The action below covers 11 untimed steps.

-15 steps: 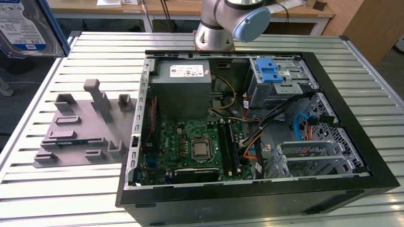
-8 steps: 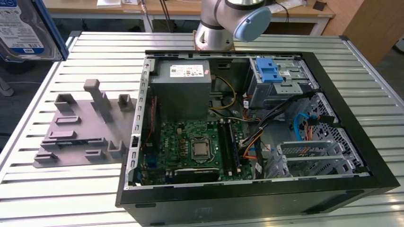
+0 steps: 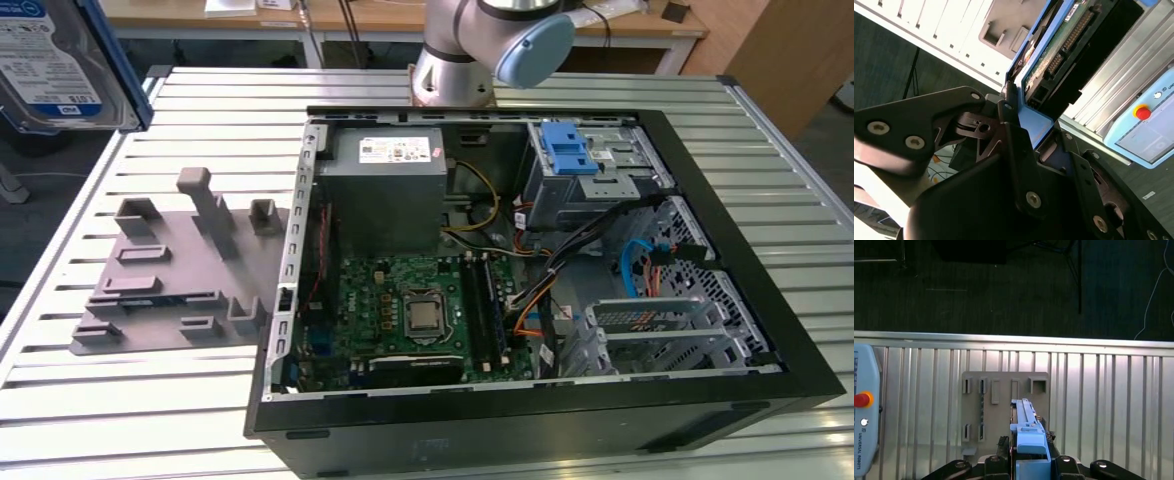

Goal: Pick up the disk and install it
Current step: 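Pick up the disk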

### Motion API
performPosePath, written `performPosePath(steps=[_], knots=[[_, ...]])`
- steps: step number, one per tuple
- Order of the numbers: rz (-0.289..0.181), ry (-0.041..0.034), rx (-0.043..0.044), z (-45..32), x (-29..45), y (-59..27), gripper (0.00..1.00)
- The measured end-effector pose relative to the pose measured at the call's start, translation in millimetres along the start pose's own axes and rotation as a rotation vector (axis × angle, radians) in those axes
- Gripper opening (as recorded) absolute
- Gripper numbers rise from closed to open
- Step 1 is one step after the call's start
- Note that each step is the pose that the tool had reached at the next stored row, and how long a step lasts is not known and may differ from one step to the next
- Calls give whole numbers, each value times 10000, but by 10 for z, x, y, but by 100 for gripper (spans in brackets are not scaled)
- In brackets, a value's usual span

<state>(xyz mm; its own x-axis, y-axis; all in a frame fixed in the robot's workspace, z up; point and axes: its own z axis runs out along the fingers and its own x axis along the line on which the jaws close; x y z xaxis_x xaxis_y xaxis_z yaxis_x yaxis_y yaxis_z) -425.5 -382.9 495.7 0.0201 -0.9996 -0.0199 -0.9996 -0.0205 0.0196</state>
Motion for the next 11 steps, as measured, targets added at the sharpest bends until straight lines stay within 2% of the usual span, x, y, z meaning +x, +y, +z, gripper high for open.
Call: performPosePath(steps=[11], knots=[[0, -1, -39, -6, 31, -298, 37]])
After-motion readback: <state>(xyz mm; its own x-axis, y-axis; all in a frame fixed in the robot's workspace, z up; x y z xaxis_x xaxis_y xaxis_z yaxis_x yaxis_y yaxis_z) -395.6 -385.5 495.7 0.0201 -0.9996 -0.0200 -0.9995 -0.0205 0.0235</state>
